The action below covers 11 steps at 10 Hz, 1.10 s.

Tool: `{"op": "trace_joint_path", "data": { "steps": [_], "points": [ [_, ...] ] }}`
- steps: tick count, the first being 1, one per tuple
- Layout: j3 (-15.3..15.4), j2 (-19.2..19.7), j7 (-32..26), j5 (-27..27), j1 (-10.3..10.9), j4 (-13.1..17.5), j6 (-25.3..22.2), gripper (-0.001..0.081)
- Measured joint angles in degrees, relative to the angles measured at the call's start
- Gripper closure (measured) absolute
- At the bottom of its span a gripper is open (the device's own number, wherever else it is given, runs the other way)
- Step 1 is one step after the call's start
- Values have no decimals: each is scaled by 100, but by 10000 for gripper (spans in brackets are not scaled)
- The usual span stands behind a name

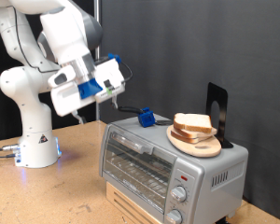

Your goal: Make a piece of toast with the oven

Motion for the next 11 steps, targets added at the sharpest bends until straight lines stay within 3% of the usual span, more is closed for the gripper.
{"op": "trace_joint_path", "data": {
  "steps": [4, 11],
  "points": [
    [12, 528, -49, 357, 226, 3, 546, 1],
    [8, 600, -132, 366, 253, -205, 689, 1]
  ]
}}
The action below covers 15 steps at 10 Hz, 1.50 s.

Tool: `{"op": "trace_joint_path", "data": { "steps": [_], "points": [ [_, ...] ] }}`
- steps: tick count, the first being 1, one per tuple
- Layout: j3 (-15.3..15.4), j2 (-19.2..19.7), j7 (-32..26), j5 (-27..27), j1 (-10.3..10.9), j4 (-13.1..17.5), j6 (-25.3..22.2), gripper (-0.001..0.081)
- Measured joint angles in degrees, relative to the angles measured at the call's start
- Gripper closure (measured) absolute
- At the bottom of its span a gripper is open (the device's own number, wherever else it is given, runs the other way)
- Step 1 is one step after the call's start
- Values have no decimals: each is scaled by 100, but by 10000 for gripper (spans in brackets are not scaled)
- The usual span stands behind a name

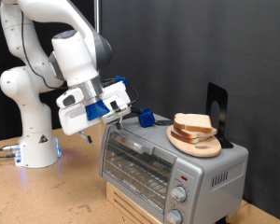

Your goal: Make a piece of toast with the oven

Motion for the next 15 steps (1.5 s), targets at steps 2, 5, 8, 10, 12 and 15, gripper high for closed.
{"op": "trace_joint_path", "data": {
  "steps": [2, 5, 8, 10, 12, 15],
  "points": [
    [0, 119, 72, -1, -21, -14, 205, 1],
    [-1, 242, 109, -3, -68, 36, 297, 1],
    [-7, 302, 112, -32, -161, 75, 297, 1],
    [-7, 332, 113, -81, -240, 79, 322, 1],
    [-3, 387, 129, -271, -356, 93, 370, 1],
    [1, 482, 247, -754, -649, 122, 373, 1]
  ]
}}
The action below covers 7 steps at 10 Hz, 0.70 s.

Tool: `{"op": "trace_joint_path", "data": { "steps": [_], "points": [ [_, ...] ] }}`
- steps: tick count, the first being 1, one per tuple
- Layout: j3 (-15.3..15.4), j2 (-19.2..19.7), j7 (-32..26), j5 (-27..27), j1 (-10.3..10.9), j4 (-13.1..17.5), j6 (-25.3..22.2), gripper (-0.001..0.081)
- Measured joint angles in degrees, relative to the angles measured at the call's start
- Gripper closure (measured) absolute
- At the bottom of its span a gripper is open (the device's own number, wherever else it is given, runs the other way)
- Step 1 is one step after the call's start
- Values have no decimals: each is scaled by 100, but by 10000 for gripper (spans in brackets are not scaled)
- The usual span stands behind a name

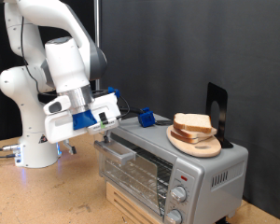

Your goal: Make a piece of toast with the oven

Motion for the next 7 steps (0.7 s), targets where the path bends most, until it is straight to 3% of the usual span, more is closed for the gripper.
{"op": "trace_joint_path", "data": {
  "steps": [4, 7],
  "points": [
    [19, 371, 453, -563, -325, 155, 7, 1],
    [5, 852, 494, -752, -386, 283, 250, 1]
  ]
}}
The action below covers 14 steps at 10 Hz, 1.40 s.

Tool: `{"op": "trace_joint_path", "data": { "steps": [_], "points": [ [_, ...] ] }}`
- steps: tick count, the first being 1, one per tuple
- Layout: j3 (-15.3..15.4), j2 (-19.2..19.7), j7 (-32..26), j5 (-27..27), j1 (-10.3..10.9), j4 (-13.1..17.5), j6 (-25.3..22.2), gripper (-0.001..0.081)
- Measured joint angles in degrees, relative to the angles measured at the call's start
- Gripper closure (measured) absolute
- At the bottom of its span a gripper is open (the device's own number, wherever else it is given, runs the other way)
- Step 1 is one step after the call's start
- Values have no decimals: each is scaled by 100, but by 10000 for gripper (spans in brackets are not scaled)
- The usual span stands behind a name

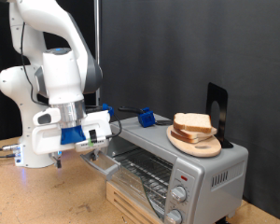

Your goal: Make a piece of toast with the oven

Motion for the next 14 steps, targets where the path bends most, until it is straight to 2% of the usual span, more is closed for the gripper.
{"op": "trace_joint_path", "data": {
  "steps": [2, 4, 7, 10, 12, 14],
  "points": [
    [-24, 74, -170, -74, -52, 7, 133, 1],
    [-35, 99, -405, 105, -46, 10, 173, 1],
    [-110, 142, -1280, 785, -15, 14, 285, 1],
    [-222, 86, -2424, 1860, 37, 23, 357, 1],
    [-220, 67, -2367, 1883, 14, 32, 394, 1],
    [-175, 195, -1376, 1048, -129, 41, 531, 1]
  ]
}}
